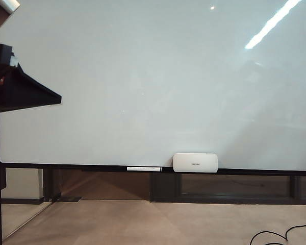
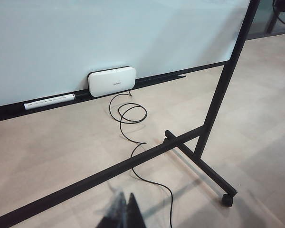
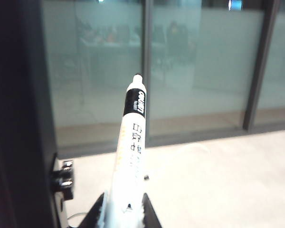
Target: Reach to the right to find the marker pen, pick it up, and write the number 15 on the whiteboard.
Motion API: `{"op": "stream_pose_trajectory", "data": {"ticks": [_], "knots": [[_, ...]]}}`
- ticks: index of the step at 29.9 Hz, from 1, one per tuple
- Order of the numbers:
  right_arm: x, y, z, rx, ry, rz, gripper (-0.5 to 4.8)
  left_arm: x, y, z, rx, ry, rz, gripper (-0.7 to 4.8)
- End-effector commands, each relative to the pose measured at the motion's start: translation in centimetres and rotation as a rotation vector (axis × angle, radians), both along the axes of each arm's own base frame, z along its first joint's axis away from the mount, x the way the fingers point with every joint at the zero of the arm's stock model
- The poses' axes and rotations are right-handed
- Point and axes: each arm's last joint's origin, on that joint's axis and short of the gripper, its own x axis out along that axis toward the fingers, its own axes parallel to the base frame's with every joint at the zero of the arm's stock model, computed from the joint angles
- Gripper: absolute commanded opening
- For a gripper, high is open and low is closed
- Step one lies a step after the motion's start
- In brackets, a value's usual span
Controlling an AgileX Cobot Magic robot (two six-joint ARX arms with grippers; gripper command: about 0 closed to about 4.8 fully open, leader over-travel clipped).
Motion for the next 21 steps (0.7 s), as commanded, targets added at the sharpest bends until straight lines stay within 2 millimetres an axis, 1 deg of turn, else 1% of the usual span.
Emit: {"op": "stream_pose_trajectory", "data": {"ticks": [1, 2, 3, 4, 5, 6, 7, 8, 9, 10, 11, 12, 13, 14, 15, 16, 17, 18, 21], "knots": [[-0.7, 0.5, 3.9, -0.037, -0.033, -0.002, -0.01, 0.5, -0.3, 1.4, -0.024, -0.044, -0.026, -0.05], [-0.9, 0.6, 4.9, -0.039, -0.036, -0.003, -0.01, 0.6, -0.4, 1.6, -0.025, -0.045, -0.033, -0.05], [-1.3, 1.0, 6.7, -0.034, -0.030, -0.008, -0.01, 0.9, -0.5, 2.1, -0.031, -0.043, -0.038, -0.05], [-1.6, 1.2, 7.6, -0.030, -0.025, -0.017, -0.01, 1.0, -0.6, 2.3, -0.033, -0.043, -0.049, -0.05], [-2.1, 1.6, 9.4, -0.033, -0.005, -0.045, -0.01, 1.1, -0.7, 2.7, -0.038, -0.052, -0.068, -0.05], [-2.4, 1.8, 10.2, -0.033, 0.003, -0.063, -0.02, 1.1, -0.7, 2.8, -0.041, -0.057, -0.076, -0.05], [-3.0, 2.2, 11.8, -0.040, 0.015, -0.103, -0.01, 1.2, -0.8, 3.2, -0.046, -0.069, -0.088, -0.05], [-3.3, 2.4, 12.4, -0.037, 0.015, -0.114, -0.01, 1.3, -0.8, 3.4, -0.048, -0.073, -0.096, -0.05], [-4.0, 2.5, 13.6, -0.028, 0.012, -0.133, -0.02, 1.4, -1.0, 3.8, -0.054, -0.078, -0.121, -0.05], [-4.2, 2.6, 14.1, -0.025, 0.013, -0.140, -0.01, 1.4, -1.0, 4.0, -0.057, -0.078, -0.139, -0.05], [-4.8, 3.1, 15.1, -0.013, 0.029, -0.141, -0.02, 1.4, -1.1, 4.2, -0.064, -0.068, -0.169, -0.05], [-5.0, 3.3, 15.5, -0.007, 0.037, -0.140, -0.02, 1.5, -1.1, 4.3, -0.077, -0.060, -0.169, -0.05], [-5.5, 3.8, 16.4, 0.007, 0.054, -0.139, -0.02, 1.4, -1.2, 4.5, -0.090, -0.058, -0.187, -0.05], [-5.7, 4.0, 16.8, 0.013, 0.063, -0.136, -0.02, 1.3, -1.3, 4.6, -0.091, -0.062, -0.190, -0.05], [-6.3, 4.6, 17.9, 0.024, 0.071, -0.134, -0.01, 1.1, -1.3, 4.9, -0.089, -0.088, -0.191, -0.05], [-6.6, 4.8, 18.4, 0.027, 0.072, -0.134, -0.02, 1.0, -1.2, 5.2, -0.087, -0.111, -0.182, -0.05], [-7.4, 5.5, 19.7, 0.030, 0.074, -0.134, -0.01, 0.7, -0.9, 5.9, -0.095, -0.151, -0.147, -0.05], [-7.8, 5.9, 20.4, 0.031, 0.075, -0.134, -0.01, 0.5, -0.8, 6.4, -0.101, -0.167, -0.131, -0.05], [-9.1, 7.1, 22.3, 0.038, 0.085, -0.128, -0.01, 0.1, -0.4, 7.7, -0.098, -0.167, -0.059, -0.05]]}}
